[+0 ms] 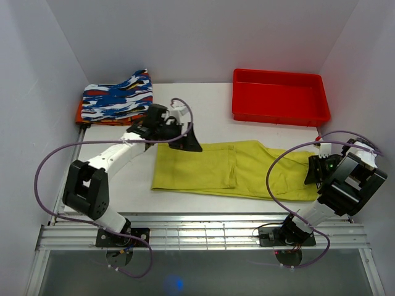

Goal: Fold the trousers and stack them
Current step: Fold the trousers

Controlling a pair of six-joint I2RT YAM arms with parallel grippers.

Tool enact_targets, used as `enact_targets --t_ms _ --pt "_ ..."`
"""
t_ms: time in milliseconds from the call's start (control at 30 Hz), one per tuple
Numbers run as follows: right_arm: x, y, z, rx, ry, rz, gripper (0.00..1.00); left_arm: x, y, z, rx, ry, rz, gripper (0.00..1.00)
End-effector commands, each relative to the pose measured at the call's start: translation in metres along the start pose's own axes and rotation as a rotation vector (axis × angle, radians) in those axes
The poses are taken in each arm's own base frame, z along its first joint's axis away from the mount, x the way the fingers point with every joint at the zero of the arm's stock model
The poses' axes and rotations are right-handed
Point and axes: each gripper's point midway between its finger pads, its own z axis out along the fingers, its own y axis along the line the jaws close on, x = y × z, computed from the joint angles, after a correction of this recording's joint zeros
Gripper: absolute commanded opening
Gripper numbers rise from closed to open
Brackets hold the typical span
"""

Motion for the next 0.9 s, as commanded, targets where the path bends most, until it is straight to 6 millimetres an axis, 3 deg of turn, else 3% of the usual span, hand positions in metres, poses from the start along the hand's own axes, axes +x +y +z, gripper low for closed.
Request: enact_targets --t_ms 0,133,233,400,567,667,733,867 --pt "-0.011 0.0 -0.008 0.002 -0.024 -0.031 0.56 0.06 0.048 -0.041 0.03 0.157 -0.112 0.98" --pt "-0.006 -0.002 -0.004 0.009 -0.011 -0.033 0.56 0.11 0.099 -0.06 -0.088 0.262 -0.213 0.9" --pt "-0.002 -0.002 -0.002 0.013 0.0 -0.033 0.55 0.133 0.139 -0.07 -0.21 0.298 -0.291 0.82" --pt "-0.003 -0.003 -0.004 0.019 0.003 -0.04 0.55 0.131 0.189 -0.106 -0.354 0.224 -0.353 0.77" --pt "-0.004 -0.002 -0.006 0.017 0.003 -0.046 0.54 0.104 0.196 -0.132 -0.378 0.161 -0.254 0.8" --pt "-0.002 0.001 -0.005 0.008 0.003 -0.044 0.54 0.092 0.17 -0.144 -0.263 0.118 -0.182 0.89" --pt "-0.002 0.002 -0.004 0.003 -0.003 -0.045 0.54 0.088 0.156 -0.154 -0.244 0.088 -0.161 0.97" --pt "-0.008 0.006 -0.004 -0.016 -0.029 -0.037 0.56 0.098 0.163 -0.179 -0.245 0.057 -0.229 0.98"
